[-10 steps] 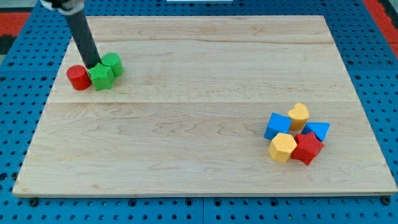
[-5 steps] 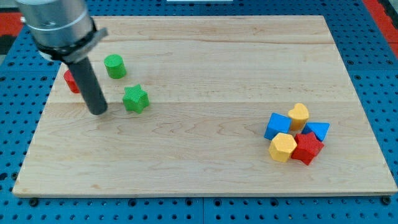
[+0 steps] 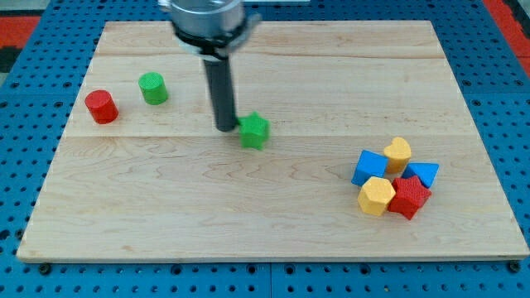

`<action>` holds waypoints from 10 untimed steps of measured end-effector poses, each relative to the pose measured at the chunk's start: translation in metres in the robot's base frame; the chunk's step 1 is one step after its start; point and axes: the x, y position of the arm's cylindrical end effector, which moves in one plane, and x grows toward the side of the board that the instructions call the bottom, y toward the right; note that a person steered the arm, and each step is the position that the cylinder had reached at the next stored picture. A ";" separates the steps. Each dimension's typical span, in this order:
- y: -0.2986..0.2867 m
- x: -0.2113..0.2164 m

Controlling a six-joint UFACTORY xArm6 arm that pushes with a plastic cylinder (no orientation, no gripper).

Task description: Push the green star into the blue cube

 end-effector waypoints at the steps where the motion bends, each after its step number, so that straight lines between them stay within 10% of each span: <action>1: 0.034 0.028; 3: 0.120 0.051; 10: 0.117 0.006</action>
